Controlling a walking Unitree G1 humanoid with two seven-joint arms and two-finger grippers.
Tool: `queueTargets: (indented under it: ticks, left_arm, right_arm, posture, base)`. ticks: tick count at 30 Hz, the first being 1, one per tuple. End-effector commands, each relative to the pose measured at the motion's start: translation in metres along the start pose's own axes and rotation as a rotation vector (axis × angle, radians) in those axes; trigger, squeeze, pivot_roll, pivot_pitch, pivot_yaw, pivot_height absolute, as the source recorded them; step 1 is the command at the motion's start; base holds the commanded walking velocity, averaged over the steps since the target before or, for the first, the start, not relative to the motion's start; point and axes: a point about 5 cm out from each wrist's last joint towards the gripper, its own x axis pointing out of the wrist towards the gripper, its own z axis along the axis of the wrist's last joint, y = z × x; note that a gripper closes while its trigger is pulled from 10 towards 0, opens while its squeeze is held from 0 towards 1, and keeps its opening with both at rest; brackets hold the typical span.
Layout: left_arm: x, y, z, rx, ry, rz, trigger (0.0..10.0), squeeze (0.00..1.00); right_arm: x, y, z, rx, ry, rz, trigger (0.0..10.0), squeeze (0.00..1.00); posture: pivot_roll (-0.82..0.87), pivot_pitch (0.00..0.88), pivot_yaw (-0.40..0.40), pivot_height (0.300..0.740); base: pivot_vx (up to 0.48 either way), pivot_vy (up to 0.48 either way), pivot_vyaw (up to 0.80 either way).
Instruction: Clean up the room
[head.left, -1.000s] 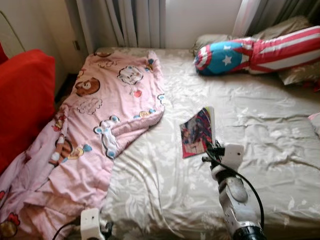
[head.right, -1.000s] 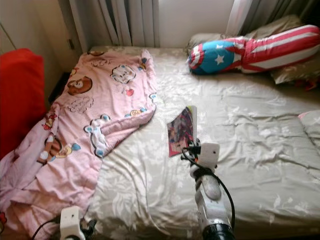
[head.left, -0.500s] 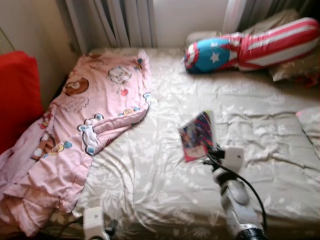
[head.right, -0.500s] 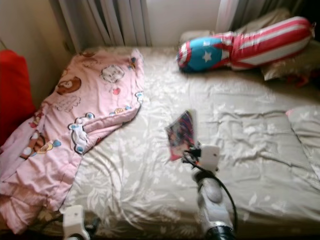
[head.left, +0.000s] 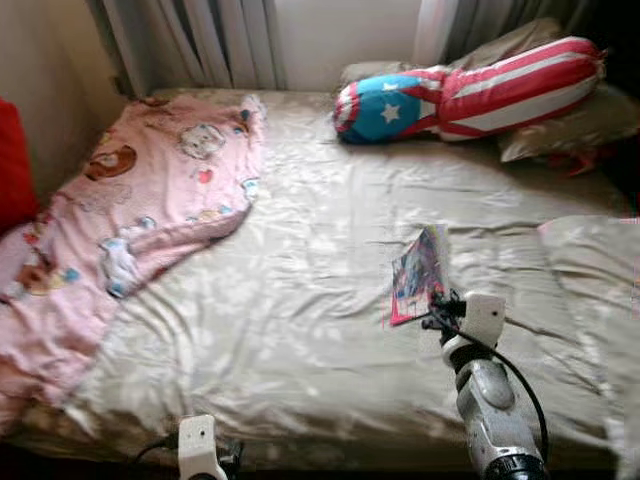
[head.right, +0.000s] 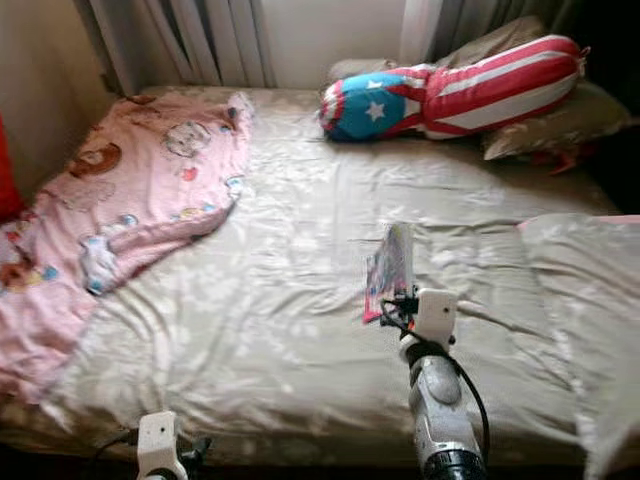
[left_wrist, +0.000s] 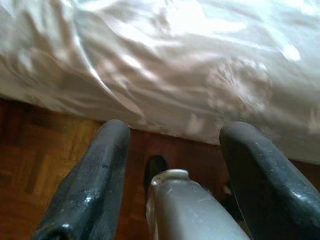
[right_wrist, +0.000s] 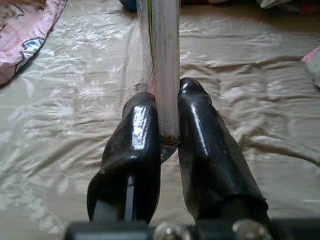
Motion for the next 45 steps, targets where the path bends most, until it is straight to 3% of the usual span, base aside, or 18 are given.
queueTargets:
  ticks: [1,12,22,42,45]
  left_arm:
    - [-0.0010,0.0019,-0.0032,0.009,0.015,0.007,10.0,0.00]
    - [-0.0007,0.0020,-0.0023,0.007,0.012,0.007,10.0,0.00]
    - [-0.0011,0.0035,-0.0024,-0.012,0.005,0.017,10.0,0.00]
    - [-0.0011,0.0025,-0.0034,0.031,0.016,0.006,10.0,0.00]
    - [-0.0013,0.0035,-0.0039,0.033,0.019,0.009,10.0,0.00]
  right_arm:
    - [0.0017,0.0053,0.0062,-0.006,-0.033,0.028,10.0,0.00]
    - [0.0016,0.0051,0.0056,-0.012,-0.029,0.029,10.0,0.00]
    - [0.0015,0.0053,0.0046,-0.015,-0.022,0.037,10.0,0.00]
    - [0.0012,0.0084,0.0032,-0.017,-0.015,0.055,10.0,0.00]
    - [0.0006,0.0110,0.0053,-0.053,-0.033,0.080,10.0,0.00]
  posture:
    - [-0.01,0.113,-0.016,0.740]
    - [-0.01,0.111,-0.015,0.740]
    - [-0.01,0.108,-0.016,0.740]
    - [-0.01,0.104,-0.016,0.740]
    - [-0.01,0.107,-0.016,0.740]
  base:
    - [0.000,-0.349,0.00]
    - [0.000,-0.346,0.00]
    - [0.000,0.000,0.00]
    - [0.000,0.000,0.00]
    - [0.257,0.000,0.27]
